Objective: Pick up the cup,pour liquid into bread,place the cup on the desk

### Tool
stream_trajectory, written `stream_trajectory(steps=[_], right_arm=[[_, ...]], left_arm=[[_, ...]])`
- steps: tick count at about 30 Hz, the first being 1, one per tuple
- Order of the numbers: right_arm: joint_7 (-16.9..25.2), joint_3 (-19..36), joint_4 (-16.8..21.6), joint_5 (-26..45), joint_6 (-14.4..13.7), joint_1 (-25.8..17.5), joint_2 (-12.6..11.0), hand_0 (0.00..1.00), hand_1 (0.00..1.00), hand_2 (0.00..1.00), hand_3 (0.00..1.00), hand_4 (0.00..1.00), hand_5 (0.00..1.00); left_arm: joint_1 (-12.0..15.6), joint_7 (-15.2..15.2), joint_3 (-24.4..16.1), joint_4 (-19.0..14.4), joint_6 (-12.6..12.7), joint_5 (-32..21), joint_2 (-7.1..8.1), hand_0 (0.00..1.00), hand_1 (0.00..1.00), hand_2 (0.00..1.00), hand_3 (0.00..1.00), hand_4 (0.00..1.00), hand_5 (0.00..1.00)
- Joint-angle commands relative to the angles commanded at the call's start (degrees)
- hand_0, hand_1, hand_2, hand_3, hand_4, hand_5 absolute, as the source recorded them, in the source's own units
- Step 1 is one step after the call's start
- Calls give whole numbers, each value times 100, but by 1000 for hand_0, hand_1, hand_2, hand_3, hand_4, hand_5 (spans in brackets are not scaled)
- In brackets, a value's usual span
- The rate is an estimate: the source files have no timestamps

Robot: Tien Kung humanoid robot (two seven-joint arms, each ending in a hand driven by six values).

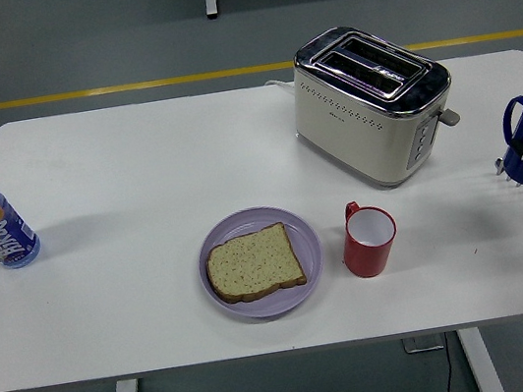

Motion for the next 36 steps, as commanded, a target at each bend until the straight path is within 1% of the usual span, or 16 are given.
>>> stream_trajectory(steps=[6, 14, 27, 36], right_arm=[[218, -74, -169, 127, -115, -39, 123, 426, 319, 454, 464, 740, 2], [409, -170, -332, 200, -208, -47, 260, 429, 321, 454, 464, 736, 2], [653, -395, -578, 302, -334, 17, 367, 436, 323, 453, 463, 738, 2], [737, -553, -764, 344, -374, 57, 389, 441, 325, 454, 463, 735, 2]], left_arm=[[29, 24, -41, -3, -9, 80, -3, 681, 688, 694, 546, 251, 998], [30, -2, -2, -8, -13, 22, 2, 681, 687, 693, 546, 250, 998], [-12, -15, 28, -9, -9, -41, 2, 681, 687, 693, 546, 251, 998], [-17, -9, 19, -10, -14, -19, 3, 682, 688, 694, 546, 252, 998]])
